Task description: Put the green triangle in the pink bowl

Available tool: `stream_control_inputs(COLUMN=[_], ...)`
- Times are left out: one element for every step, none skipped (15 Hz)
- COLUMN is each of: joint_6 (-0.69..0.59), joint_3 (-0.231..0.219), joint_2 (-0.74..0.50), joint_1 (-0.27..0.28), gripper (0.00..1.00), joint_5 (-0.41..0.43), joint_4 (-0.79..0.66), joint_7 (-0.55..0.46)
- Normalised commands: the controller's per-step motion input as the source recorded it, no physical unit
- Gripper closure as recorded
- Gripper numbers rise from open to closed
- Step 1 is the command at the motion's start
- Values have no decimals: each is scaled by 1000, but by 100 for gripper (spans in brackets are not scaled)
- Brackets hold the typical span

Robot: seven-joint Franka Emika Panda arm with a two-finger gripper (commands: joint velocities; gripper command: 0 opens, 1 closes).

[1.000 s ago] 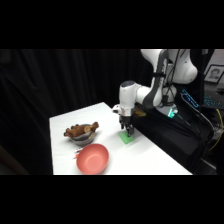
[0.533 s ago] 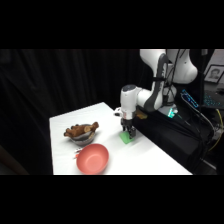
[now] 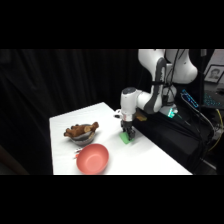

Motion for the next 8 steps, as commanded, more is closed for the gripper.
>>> stream_control_inputs(joint_6=[242, 238, 233, 226, 218, 210, 201, 180], joint_3=[89, 84, 85, 76, 57, 48, 37, 12], joint_2=[73, 61, 54, 52, 52, 52, 48, 30], joint_1=[-61, -55, -56, -49, -34, -30, -21, 4], gripper=[48, 57, 63, 71, 77, 84, 90, 98], joint_5=[104, 100, 97, 92, 83, 79, 74, 60], joint_4=[-4, -15, -23, -27, -27, -28, -33, -43], joint_7=[-58, -55, -60, -58, -50, -51, -48, -39])
